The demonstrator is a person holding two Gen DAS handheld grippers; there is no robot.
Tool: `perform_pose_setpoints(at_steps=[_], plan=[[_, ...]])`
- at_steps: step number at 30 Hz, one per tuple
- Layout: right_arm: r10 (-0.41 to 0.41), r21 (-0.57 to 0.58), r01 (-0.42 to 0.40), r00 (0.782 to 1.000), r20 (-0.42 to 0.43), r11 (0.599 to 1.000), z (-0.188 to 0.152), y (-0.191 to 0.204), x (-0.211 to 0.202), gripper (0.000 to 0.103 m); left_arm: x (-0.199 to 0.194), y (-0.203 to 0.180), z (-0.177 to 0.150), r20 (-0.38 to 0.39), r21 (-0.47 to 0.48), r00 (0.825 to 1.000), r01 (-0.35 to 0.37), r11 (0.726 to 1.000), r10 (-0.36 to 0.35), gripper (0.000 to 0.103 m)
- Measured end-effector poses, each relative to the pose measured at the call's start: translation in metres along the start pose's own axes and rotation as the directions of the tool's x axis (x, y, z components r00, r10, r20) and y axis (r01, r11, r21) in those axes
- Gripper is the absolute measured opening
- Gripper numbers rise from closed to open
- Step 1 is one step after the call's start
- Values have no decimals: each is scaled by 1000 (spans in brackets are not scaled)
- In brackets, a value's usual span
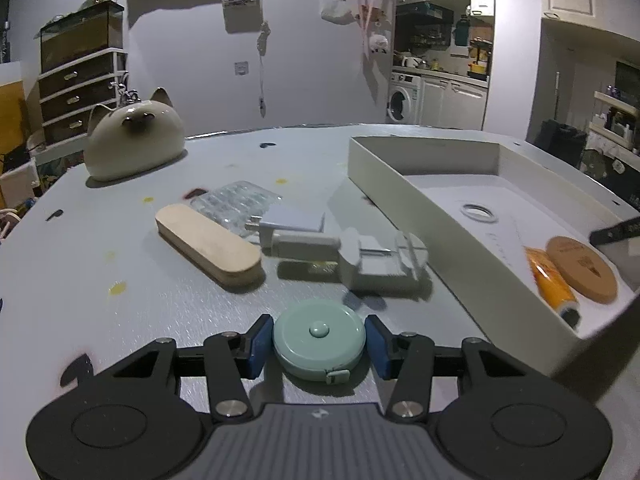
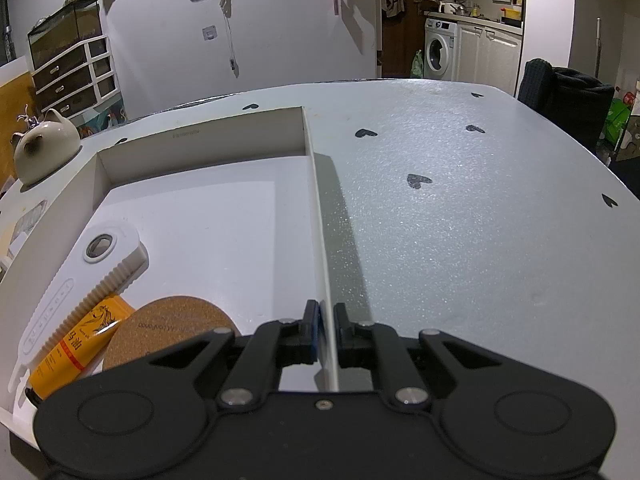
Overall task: Organize rigid objects
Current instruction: 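Grasp the mint-green tape measure with the left tool and lift, then carry the tape measure into the white box and release it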
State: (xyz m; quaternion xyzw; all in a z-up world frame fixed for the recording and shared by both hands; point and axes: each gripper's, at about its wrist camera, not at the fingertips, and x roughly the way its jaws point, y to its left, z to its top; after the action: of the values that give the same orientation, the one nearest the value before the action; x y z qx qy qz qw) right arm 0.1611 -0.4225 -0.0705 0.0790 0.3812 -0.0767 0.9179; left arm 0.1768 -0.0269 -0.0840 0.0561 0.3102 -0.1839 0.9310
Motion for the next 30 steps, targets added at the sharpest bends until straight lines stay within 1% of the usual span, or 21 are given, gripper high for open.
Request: perform_pose_setpoints(at_steps=[2,5,9,12,17,20,26,30], plan=[[-1,-1,1,1000,-1,1000,0,1,0,9,-6,-3,2,7,2,1000,22,1000,-22,50],[0,-2,0,1000,-4,1000,0,0,0,9,-17,-10,11,37,15,998,52,999,-52,50],[2,-17,-3,1000,-7,1000,1,1,1,9,-27,-23,33,72,23,991,109,994,-110,50],[13,-19,-12,1000,2,1000,-1,0,1,7,-28,-42,54,93,46,982,160,986,-164,50],[51,-19,-51,999,16,999,-3,-5,1,5,-18,-86,86,94,96,964,240,966,-248,50],[47,-26,-47,999,16,999,-2,-4,1,5,-4,-116,103,78,123,955,277,953,-287,50],[42,-8,-42,999,7,999,-1,-4,1,5,31,-166,132,22,112,938,343,933,-347,50],[27,-20,-27,1000,6,999,-1,0,2,6,60,-195,145,-20,99,936,350,931,-350,50]])
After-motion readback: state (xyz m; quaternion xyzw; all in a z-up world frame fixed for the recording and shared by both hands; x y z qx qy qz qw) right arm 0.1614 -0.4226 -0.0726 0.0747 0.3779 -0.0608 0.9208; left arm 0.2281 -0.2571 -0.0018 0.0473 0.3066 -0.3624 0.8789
